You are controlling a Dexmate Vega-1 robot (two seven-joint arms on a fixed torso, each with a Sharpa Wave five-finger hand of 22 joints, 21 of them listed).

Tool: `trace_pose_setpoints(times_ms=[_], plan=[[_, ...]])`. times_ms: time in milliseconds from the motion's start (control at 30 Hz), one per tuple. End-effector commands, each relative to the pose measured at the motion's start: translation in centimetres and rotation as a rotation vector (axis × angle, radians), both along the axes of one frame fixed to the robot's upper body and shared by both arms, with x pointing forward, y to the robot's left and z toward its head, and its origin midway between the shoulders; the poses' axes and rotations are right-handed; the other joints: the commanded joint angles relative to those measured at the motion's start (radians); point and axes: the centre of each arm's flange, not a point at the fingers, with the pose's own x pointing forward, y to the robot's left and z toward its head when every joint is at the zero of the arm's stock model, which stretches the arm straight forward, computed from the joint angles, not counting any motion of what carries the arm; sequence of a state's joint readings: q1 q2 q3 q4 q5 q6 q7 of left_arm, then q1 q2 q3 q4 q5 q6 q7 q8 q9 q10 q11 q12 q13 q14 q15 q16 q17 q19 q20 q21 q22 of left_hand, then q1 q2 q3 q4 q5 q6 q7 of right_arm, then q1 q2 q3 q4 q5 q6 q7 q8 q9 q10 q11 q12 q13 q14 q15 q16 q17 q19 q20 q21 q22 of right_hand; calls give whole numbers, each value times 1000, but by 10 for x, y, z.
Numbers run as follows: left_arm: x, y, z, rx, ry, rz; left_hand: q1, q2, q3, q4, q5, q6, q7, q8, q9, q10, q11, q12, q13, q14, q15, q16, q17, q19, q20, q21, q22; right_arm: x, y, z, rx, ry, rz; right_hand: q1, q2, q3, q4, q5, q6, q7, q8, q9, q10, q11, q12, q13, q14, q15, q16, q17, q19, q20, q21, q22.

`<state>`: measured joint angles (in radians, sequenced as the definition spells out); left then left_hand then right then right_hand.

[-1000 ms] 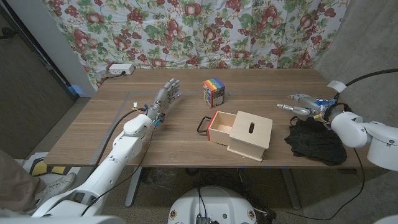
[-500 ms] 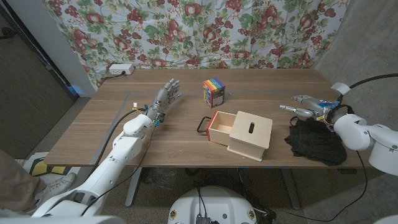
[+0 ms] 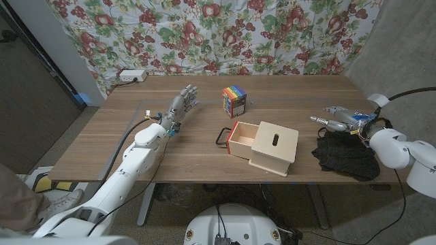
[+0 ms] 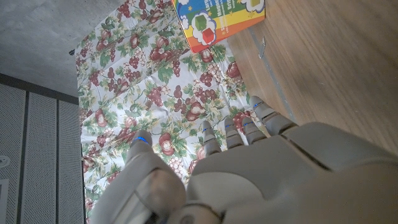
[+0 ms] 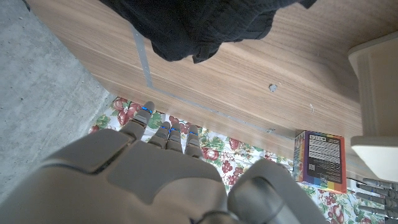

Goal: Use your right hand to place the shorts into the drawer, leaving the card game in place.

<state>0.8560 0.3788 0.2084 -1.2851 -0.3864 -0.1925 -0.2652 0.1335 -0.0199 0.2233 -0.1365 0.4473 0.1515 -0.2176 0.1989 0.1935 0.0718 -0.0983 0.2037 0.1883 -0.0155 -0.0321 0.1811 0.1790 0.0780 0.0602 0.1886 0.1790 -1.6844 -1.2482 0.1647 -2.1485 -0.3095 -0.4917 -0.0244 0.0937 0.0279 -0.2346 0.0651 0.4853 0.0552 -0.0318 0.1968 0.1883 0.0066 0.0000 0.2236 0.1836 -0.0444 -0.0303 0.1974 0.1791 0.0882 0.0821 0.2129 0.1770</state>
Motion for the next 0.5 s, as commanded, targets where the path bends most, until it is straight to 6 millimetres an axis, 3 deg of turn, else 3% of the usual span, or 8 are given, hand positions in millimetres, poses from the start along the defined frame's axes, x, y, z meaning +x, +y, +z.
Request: trace_pose_setpoints(times_ms=[33,500], plan=[[0,-1,6,3,-16,2,5,-2,2,3,-2,9,-2,5,2,-1,1,0,4,-9,-15,6,4,1,-10,7,3,-4,-4,-7,14,-2,-17,1,-3,-10,2,9,1,3,-1,4,8,2,2,6,4,-2,-5,4,10,-4,-2,0],[-2,3,5,-1,-16,10,6,-2,2,3,-3,11,-2,5,2,0,0,1,4,-9,-16,7,4,0,-25,7,2,-8,-7,-14,47,-18,-34,6,0,-9,-1,15,0,4,0,4,9,4,1,6,7,-2,-6,3,12,-2,-4,0]])
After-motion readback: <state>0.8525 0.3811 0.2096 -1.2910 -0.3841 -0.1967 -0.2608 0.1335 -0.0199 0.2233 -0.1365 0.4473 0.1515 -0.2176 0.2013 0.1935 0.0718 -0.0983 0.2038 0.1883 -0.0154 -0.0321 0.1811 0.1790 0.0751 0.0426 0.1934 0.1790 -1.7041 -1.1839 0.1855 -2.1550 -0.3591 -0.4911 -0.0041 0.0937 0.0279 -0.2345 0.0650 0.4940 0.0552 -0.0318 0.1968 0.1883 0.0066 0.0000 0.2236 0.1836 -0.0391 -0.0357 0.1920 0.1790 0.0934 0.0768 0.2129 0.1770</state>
